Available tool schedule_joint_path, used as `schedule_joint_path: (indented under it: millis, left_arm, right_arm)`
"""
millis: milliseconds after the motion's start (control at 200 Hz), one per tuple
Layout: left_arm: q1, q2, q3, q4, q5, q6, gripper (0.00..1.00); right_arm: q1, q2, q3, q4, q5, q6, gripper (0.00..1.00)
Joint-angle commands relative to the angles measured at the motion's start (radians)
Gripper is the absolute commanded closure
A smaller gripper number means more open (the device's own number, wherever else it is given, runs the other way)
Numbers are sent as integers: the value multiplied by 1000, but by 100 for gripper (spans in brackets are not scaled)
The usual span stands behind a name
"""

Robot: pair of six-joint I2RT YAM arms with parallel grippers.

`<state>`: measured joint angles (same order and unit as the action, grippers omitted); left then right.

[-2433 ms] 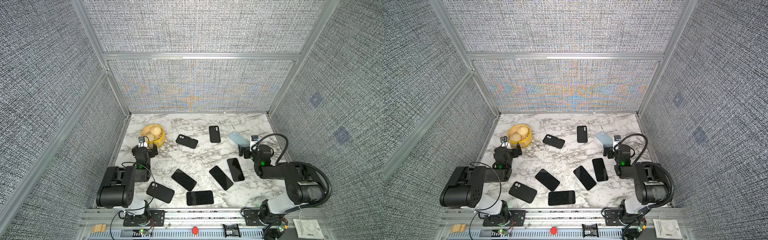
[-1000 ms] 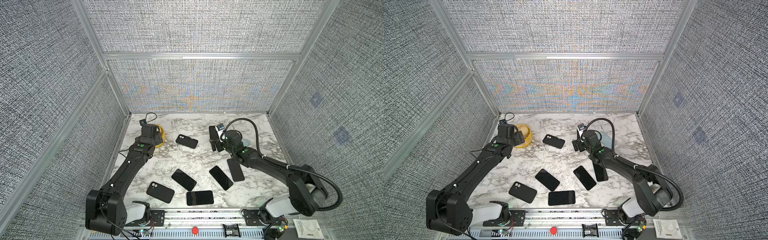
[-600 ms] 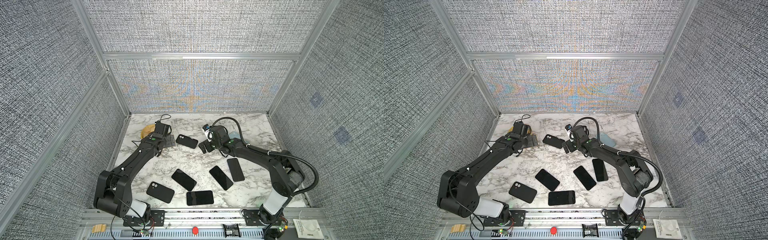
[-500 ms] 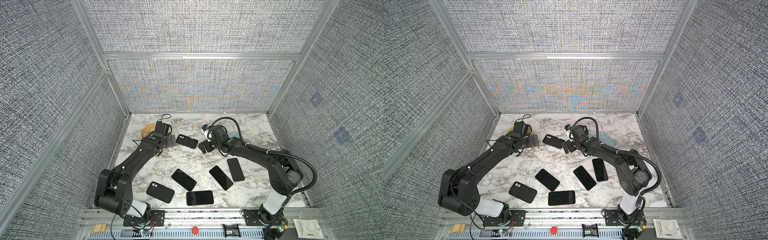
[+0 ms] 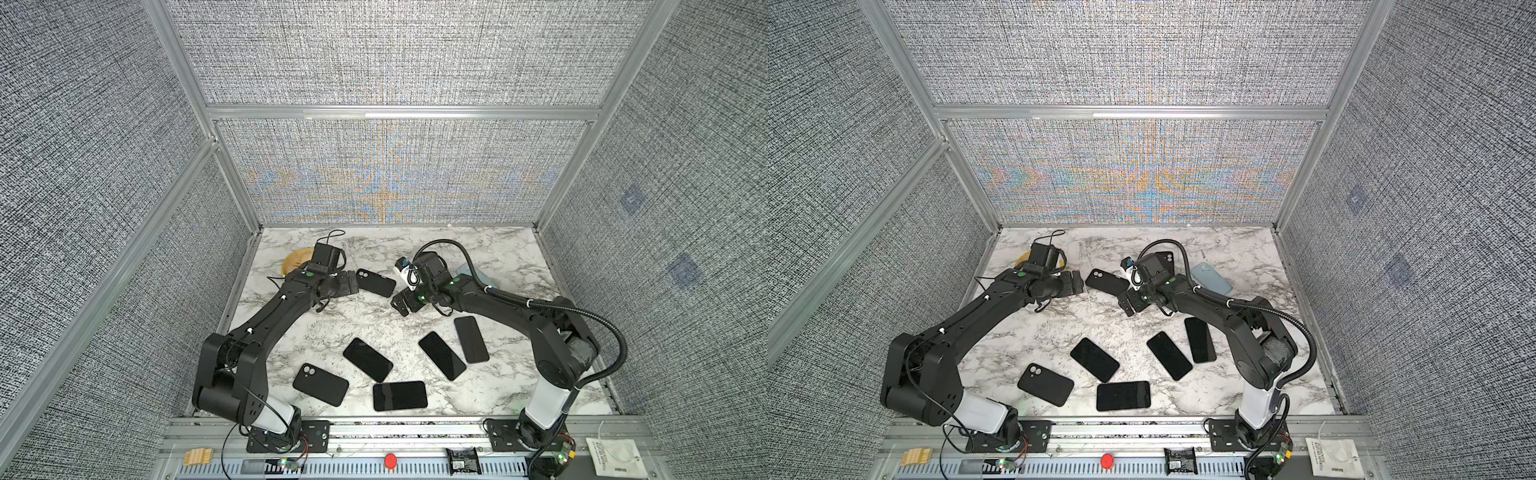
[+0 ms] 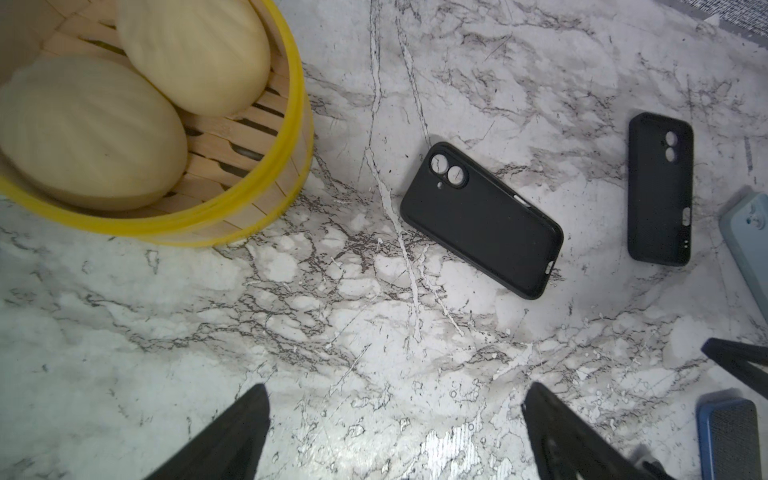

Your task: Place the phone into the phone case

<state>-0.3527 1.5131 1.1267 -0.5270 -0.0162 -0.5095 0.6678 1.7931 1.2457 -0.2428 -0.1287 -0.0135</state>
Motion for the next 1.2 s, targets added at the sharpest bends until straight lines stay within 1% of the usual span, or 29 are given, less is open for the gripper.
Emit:
schedule_joint_path:
  millis: [0,145,250,330,450,530,660,735,860,945,1110,1195]
  left_arm:
    - [0,18,30,-80,2,-38,7]
    - [4,40,58,-120,5,-35,7]
    - [11,44,62,-108,37,-21,7]
    - [16,49,71,-105,60,-11,7]
    - [17,60,85,-125,86,-7,7]
    - [17,56,69,-122,104,-9,7]
    - [17,63,46,-117,168,-10,8]
    - [11,71,37,-114,200,-10,10]
    - [-5,73,12,-84,235,-13,10]
    - [-11,77,1,-56,262,-15,10]
    - [-17,99,25,-49,280,-8,10]
    - [-19,98,32,-46,285,-5,10]
  right_arm:
    - [4,0,9,-29,-21,-17,1]
    - [7,29,40,-53,-29,-18,1]
    - [9,67,77,-72,-38,-45,1]
    - [8,104,131,-115,-23,-68,1]
    - [7,129,175,-174,-42,-68,1]
    - [8,123,156,-181,-44,-56,1]
    - [8,100,121,-258,13,-24,2]
    - [9,48,54,-294,27,3,3]
    - [9,-68,-74,-344,88,43,3]
    - [7,-118,-117,-351,132,62,2]
    - [-10,-102,-85,-349,198,136,3]
    - [-16,-81,-49,-355,202,147,2]
